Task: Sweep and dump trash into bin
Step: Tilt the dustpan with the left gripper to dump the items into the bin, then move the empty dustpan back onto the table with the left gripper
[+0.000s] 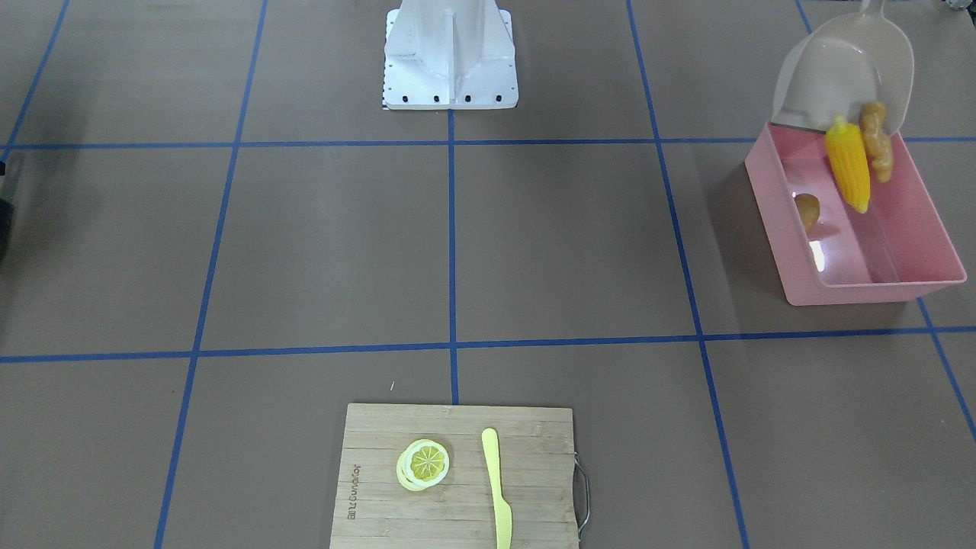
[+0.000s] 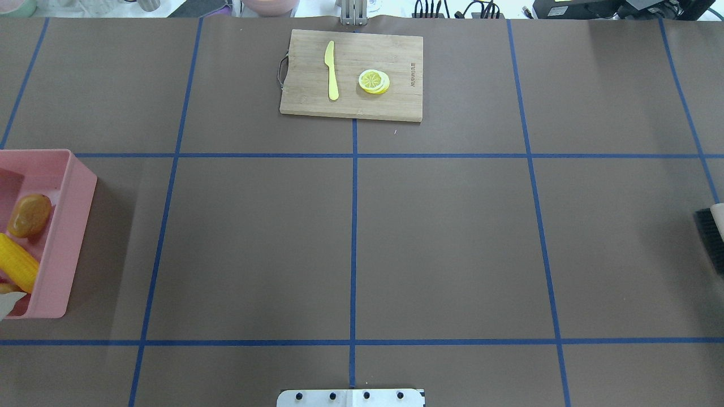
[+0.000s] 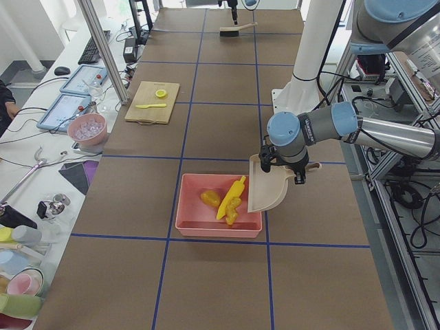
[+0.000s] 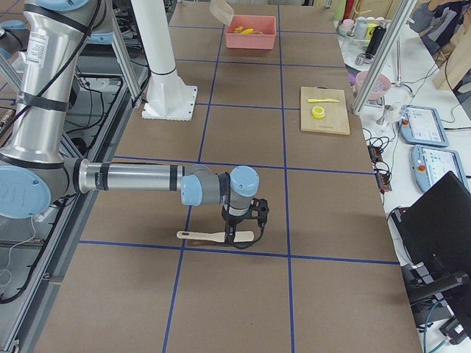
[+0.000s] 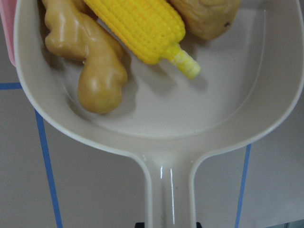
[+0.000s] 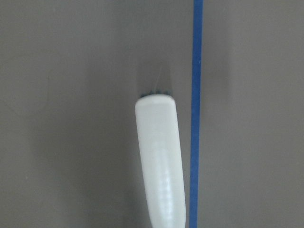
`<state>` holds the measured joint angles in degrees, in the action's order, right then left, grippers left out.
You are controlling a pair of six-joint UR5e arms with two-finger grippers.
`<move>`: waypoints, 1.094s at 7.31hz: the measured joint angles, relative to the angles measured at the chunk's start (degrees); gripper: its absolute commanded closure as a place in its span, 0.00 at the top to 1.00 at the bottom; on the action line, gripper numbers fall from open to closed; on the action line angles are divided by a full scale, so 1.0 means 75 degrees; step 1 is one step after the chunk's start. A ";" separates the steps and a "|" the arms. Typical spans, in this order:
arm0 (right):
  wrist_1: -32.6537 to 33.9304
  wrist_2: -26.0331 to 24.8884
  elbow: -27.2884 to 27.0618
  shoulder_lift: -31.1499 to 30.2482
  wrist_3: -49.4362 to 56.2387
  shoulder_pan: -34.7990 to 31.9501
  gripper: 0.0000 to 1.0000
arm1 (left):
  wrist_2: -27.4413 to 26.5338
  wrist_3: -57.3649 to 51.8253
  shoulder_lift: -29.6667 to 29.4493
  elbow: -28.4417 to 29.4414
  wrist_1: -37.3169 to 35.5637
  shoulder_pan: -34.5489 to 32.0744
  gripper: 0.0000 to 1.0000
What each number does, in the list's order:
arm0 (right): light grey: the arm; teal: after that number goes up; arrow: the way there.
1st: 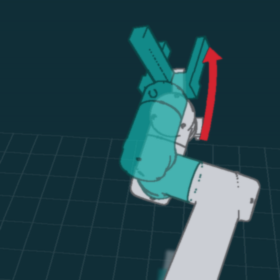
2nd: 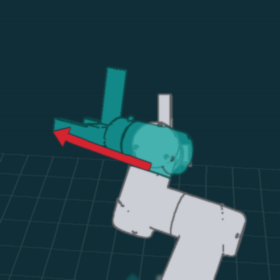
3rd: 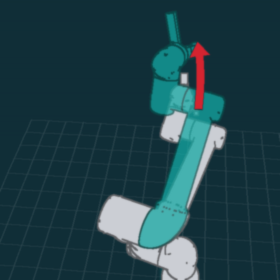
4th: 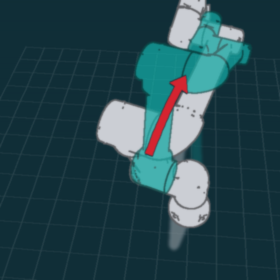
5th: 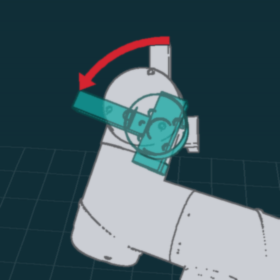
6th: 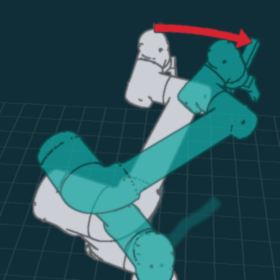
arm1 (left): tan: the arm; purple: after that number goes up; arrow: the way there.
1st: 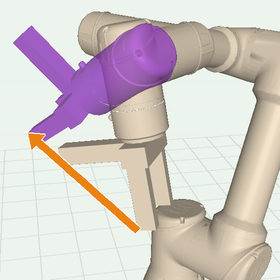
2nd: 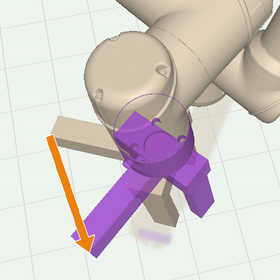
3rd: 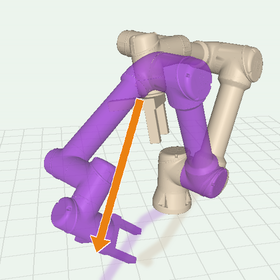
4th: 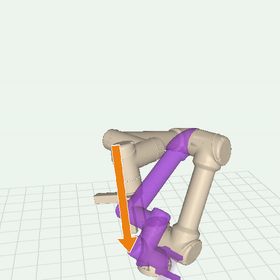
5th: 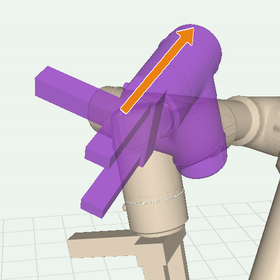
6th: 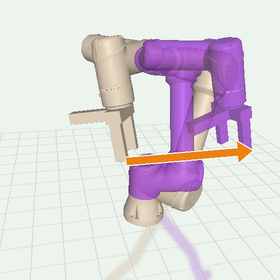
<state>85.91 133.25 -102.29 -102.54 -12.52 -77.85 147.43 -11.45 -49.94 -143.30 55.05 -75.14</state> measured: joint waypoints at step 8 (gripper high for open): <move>-0.0008 -0.1037 0.0255 0.0917 -0.0073 -0.0498 1.00 | -0.1441 -0.0455 -0.1203 -0.0550 -0.0025 -0.0425 0.00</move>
<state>85.85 125.48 -100.37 -95.66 -13.07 -81.59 136.62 -14.86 -58.97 -147.42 54.86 -78.33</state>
